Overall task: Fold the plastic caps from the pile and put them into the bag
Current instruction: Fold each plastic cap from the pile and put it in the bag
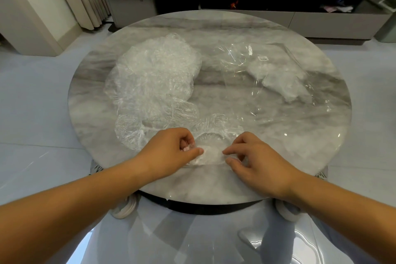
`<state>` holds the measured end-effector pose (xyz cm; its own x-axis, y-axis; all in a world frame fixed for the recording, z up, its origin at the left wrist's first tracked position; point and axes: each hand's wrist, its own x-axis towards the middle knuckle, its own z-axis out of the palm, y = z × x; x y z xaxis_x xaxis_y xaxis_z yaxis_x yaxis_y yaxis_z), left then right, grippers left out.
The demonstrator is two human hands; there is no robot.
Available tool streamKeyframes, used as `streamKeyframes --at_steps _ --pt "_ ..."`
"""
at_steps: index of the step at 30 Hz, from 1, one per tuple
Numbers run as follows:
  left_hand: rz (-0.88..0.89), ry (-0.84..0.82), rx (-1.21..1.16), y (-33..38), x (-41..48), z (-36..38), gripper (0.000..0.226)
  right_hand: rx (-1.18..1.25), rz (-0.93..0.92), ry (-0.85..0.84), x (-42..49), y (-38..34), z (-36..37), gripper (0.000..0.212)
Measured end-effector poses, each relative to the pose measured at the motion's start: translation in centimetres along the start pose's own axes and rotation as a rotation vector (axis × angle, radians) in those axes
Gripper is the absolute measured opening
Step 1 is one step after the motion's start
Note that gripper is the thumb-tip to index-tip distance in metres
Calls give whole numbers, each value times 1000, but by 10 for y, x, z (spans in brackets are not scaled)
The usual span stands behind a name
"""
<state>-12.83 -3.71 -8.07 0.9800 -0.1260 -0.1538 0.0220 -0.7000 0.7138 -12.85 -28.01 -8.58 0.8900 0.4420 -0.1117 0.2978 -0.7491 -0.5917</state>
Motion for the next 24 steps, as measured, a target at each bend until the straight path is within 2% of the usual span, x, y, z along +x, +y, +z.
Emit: streamKeyframes --at_steps 5,10,14,19,24 --pt "-26 50 119 0 4 -4 25 -109 -27 -61 2 -4 -3 24" --pt "-32 3 347 1 -13 -6 37 -134 -60 -131 -2 -5 -5 24" --pt "-16 36 455 4 -23 -4 46 -146 -80 -188 -2 -11 -7 25" --pt "48 108 432 3 -19 -2 53 -138 -136 76 20 -19 -16 20" --pt "37 99 318 -1 -10 -1 67 -182 -55 110 53 -27 -14 36"
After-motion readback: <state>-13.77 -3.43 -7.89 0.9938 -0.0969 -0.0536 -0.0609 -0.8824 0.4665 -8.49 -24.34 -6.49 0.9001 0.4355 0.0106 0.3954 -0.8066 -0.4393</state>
